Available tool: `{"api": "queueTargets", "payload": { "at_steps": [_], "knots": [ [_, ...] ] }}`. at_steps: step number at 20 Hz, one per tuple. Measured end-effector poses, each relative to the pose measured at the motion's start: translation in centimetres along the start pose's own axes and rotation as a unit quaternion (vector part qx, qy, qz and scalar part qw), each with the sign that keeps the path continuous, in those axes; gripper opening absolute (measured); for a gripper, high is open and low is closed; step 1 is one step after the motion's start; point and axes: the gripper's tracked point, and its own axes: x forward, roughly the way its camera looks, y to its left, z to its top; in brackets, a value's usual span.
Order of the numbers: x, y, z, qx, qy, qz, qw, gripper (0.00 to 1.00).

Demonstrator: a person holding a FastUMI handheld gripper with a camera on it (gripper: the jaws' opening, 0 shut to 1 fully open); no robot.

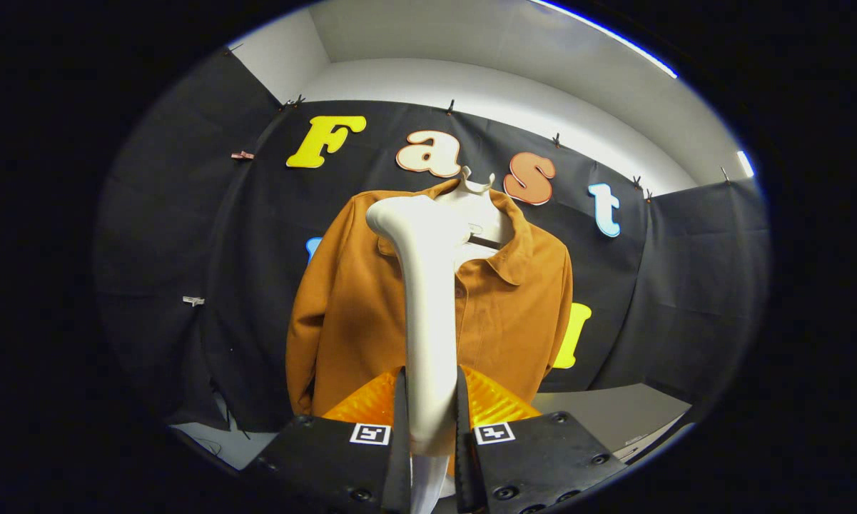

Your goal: Iron the clothes twice with a garment steamer, once on the left side and once on the right side.

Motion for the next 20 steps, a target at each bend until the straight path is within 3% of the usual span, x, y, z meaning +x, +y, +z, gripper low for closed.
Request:
{"api": "queueTargets", "payload": {
  "at_steps": [11,20],
  "knots": [
    [4.9,2.8,-3.7,-0.052,0.004,-0.012,0.999,0.28],
    [5.5,2.3,-6.7,-0.065,0.022,-0.015,0.998,0.28]
  ]
}}
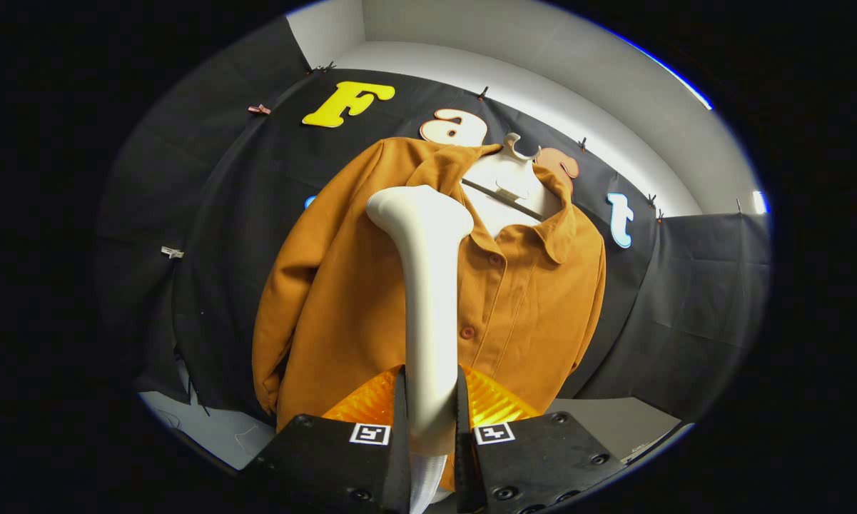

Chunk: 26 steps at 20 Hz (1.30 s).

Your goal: Iron the clothes twice with a garment steamer, once on the left side and once on the right side.

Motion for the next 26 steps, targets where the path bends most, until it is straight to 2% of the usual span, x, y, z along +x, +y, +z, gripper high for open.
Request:
{"api": "queueTargets", "payload": {
  "at_steps": [18,26],
  "knots": [
    [-3.6,1.7,-11.7,-0.005,0.120,0.030,0.992,0.28],
    [-6.4,1.9,-15.1,0.032,0.182,0.047,0.982,0.28]
  ]
}}
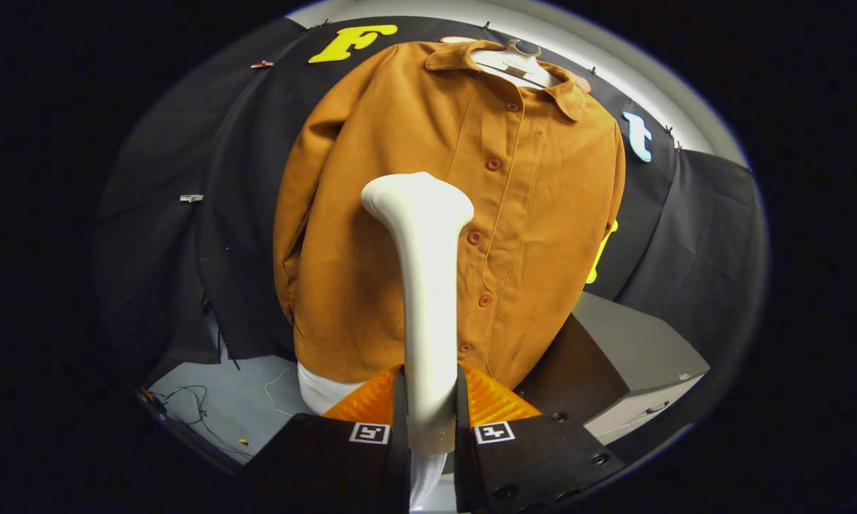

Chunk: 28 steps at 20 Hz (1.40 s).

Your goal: Iron the clothes twice with a garment steamer, once on the left side and once on the right side.

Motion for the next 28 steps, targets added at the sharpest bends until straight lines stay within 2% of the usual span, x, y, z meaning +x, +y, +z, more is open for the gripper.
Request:
{"api": "queueTargets", "payload": {
  "at_steps": [3,10,20,28],
  "knots": [
    [-1.1,-0.3,-0.9,0.016,0.014,0.003,1.000,0.28],
    [-4.7,-3.0,-0.3,0.031,-0.001,-0.012,0.999,0.28],
    [-11.6,-7.1,5.1,0.087,-0.047,-0.027,0.995,0.28],
    [-16.6,-9.8,10.1,0.096,-0.086,-0.037,0.991,0.28]
  ]
}}
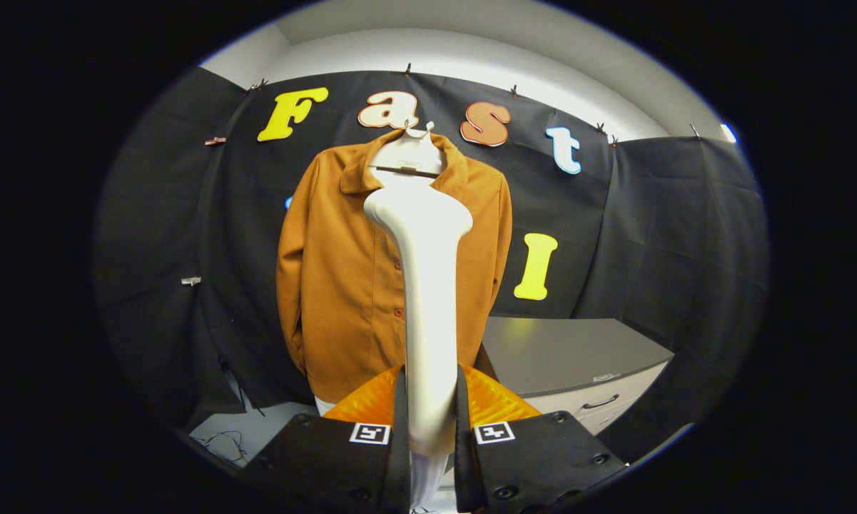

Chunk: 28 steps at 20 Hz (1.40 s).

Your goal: Iron the clothes twice with a garment steamer, once on the left side and once on the right side.

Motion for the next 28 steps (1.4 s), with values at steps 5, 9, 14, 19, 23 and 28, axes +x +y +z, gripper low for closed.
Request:
{"api": "queueTargets", "payload": {
  "at_steps": [5,9,14,19,23,28],
  "knots": [
    [-2.5,-1.0,3.5,0.018,-0.023,-0.005,1.000,0.28],
    [-4.0,-1.9,5.1,0.024,-0.034,-0.007,0.999,0.28],
    [-5.2,-3.0,5.8,0.029,-0.031,-0.004,0.999,0.28],
    [-5.3,-3.9,6.2,0.036,-0.032,-0.006,0.999,0.28],
    [-5.2,-4.1,6.2,0.041,-0.030,-0.006,0.999,0.28],
    [-5.1,-4.2,6.6,0.045,-0.039,-0.009,0.998,0.28]
  ]
}}
